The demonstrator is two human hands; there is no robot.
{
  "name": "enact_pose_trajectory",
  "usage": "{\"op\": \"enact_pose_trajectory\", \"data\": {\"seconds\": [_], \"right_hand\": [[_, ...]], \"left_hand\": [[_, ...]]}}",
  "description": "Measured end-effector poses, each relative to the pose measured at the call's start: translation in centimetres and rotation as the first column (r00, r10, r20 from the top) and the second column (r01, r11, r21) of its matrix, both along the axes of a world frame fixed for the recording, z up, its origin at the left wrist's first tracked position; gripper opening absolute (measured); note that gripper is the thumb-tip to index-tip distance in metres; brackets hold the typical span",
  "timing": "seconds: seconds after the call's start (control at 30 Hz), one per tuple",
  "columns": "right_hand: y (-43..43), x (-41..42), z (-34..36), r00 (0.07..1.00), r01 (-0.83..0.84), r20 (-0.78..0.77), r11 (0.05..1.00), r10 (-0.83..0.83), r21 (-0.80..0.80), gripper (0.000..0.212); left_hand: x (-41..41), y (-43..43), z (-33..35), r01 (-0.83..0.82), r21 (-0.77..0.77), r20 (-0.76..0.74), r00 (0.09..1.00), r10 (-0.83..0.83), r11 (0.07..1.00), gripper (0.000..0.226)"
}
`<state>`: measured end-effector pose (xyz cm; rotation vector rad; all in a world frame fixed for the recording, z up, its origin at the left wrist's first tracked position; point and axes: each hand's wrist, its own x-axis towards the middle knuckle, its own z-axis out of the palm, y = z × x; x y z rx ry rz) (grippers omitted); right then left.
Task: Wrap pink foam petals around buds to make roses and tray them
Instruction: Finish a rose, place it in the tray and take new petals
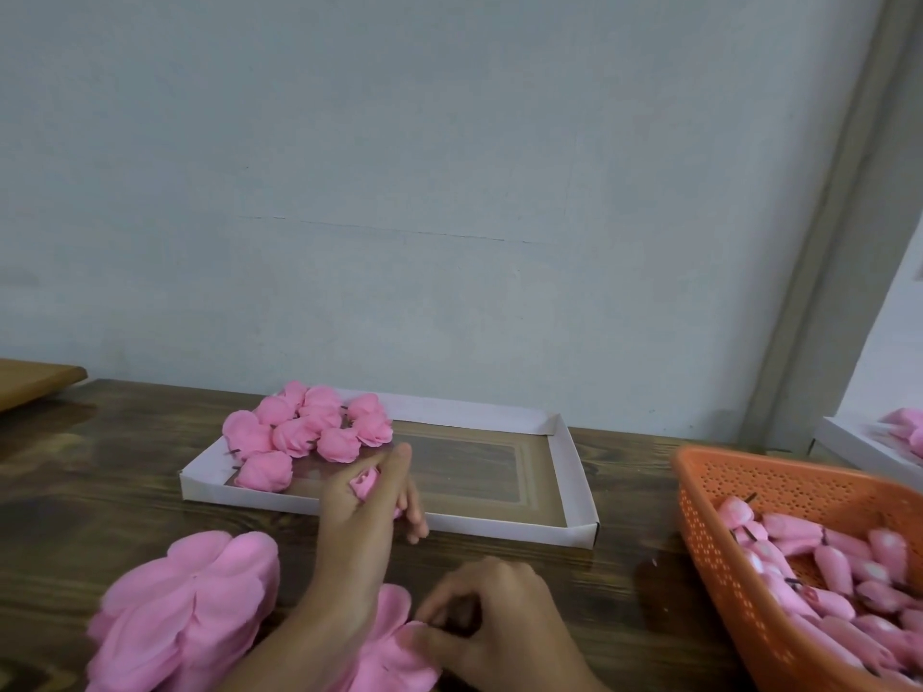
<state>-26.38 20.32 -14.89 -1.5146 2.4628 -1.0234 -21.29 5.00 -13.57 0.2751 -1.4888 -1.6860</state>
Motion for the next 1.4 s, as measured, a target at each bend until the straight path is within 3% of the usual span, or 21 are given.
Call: {"op": "enact_pose_trajectory", "data": {"seconds": [0.1,0.2,0.3,0.4,0.53,0.7,0.77,0.87,0.97,1.1,1.23,1.3,1.4], "right_hand": [[0.1,-0.2,-0.1,0.999,0.042,0.020,0.998,-0.041,-0.050,0.016],[0.2,-0.2,-0.2,0.996,0.036,-0.078,0.998,-0.039,-0.045,0.017],[0.0,0.0,-0.6,0.992,0.012,-0.121,0.989,-0.030,-0.150,0.010],[-0.1,-0.5,-1.0,0.992,0.083,0.118,0.959,-0.053,-0.272,0.011],[0.0,-1.5,-0.7,0.842,0.311,0.537,0.862,-0.054,-0.401,0.014],[0.3,-2.0,-0.1,0.704,0.396,0.708,0.794,0.060,-0.462,0.021],[0.3,-1.9,0.2,0.670,0.398,0.734,0.783,0.108,-0.478,0.021],[0.3,-2.1,0.2,0.638,0.404,0.757,0.774,0.144,-0.488,0.020],[0.1,-2.3,0.1,0.650,0.385,0.742,0.772,0.163,-0.506,0.016],[0.0,-2.7,-0.2,0.746,0.336,0.655,0.780,0.123,-0.529,0.046],[0.1,-2.9,-0.3,0.780,0.302,0.618,0.805,0.099,-0.511,0.016],[0.2,-3.0,-0.4,0.769,0.325,0.636,0.817,0.065,-0.476,0.010],[0.2,-2.9,-0.4,0.745,0.413,0.665,0.814,-0.044,-0.409,0.015]], "left_hand": [[0.1,0.5,0.1,0.009,-0.011,0.012,1.000,-0.009,1.000,0.054],[0.3,0.9,0.3,0.020,-0.022,0.014,1.000,-0.019,1.000,0.055],[0.2,0.9,0.3,0.050,0.000,-0.009,0.999,-0.050,0.999,0.056],[0.0,0.9,0.4,0.034,0.007,-0.030,0.999,-0.034,0.999,0.052],[0.1,0.8,0.3,0.016,-0.080,0.018,1.000,-0.014,0.997,0.041],[0.1,0.7,0.1,0.110,-0.122,0.163,0.983,-0.089,0.986,0.022],[0.0,0.5,-0.1,0.110,-0.086,0.201,0.975,-0.091,0.990,0.016],[-0.1,0.0,-0.4,0.166,-0.042,0.242,0.959,-0.151,0.985,0.051],[0.1,0.2,-0.5,0.171,-0.044,0.227,0.961,-0.157,0.984,0.055],[0.1,0.3,-0.3,0.140,-0.066,0.229,0.966,-0.122,0.988,0.055],[0.0,0.3,-0.3,0.170,-0.090,0.239,0.960,-0.144,0.981,0.061],[0.0,0.5,-0.4,0.165,-0.084,0.247,0.959,-0.140,0.983,0.053],[0.2,1.1,0.2,0.094,-0.063,0.149,0.985,-0.083,0.994,0.023]]}}
